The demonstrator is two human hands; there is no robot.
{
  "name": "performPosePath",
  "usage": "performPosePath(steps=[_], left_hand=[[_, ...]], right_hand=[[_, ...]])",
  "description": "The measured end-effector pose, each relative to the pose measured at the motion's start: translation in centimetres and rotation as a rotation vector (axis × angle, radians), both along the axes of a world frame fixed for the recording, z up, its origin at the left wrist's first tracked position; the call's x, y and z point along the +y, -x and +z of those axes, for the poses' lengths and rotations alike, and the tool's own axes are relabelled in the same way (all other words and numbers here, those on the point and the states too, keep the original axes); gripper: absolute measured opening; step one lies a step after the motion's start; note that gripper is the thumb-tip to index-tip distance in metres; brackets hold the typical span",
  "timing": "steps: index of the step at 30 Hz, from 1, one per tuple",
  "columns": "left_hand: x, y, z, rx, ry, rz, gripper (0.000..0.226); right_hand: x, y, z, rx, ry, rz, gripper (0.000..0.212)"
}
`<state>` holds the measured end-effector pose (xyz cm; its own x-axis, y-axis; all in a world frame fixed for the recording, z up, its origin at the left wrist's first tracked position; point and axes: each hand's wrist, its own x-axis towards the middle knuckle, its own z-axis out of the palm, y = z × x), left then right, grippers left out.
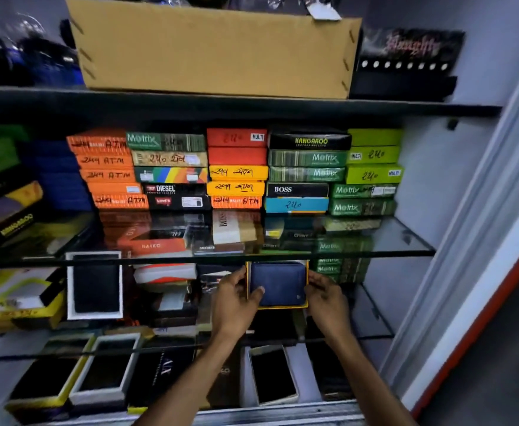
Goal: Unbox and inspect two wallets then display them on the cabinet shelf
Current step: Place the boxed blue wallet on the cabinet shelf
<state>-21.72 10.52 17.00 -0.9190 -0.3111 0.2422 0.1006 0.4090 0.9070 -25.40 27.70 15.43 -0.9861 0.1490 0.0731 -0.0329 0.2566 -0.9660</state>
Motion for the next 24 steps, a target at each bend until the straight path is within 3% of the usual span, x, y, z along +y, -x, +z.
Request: performPosePath(steps=[4, 9, 13, 15, 19, 22, 24], left_hand=[[-0.6, 1.4, -1.6, -0.024, 0.019, -0.030, 0.058], [-2.0, 0.1, -2.2, -0.057, -0.086, -0.038, 0.066], [-4.5, -5.4, -2.7, -0.002, -0.064, -0.010, 0.048], [-6.2, -9.5, -4.1, -0.026, -0.061, 0.049, 0.032], [-10.2, -17.1, -9.9, -0.232, 0.033, 0.211, 0.017], [-12.2, -21.0, -14.8, -0.481, -0.032, 0.314, 0.016], [-13.1, -22.8, -18.1, -0.646, -0.085, 0.351, 0.027]], right_hand=[[0.0, 0.5, -0.7, -0.019, -0.001, 0.041, 0.040], [0.0, -1.8, -0.9, 0.098, 0.023, -0.003, 0.046], [-2.0, -8.8, -1.4, 0.307, -0.068, -0.059, 0.035], [-3.7, -12.4, -3.1, 0.264, -0.132, 0.013, 0.029], [-7.5, -17.3, -11.0, -0.045, -0.279, 0.343, 0.016], [-10.3, -19.3, -16.5, -0.233, -0.397, 0.509, 0.018], [-11.8, -19.9, -18.4, -0.306, -0.579, 0.572, 0.028]])
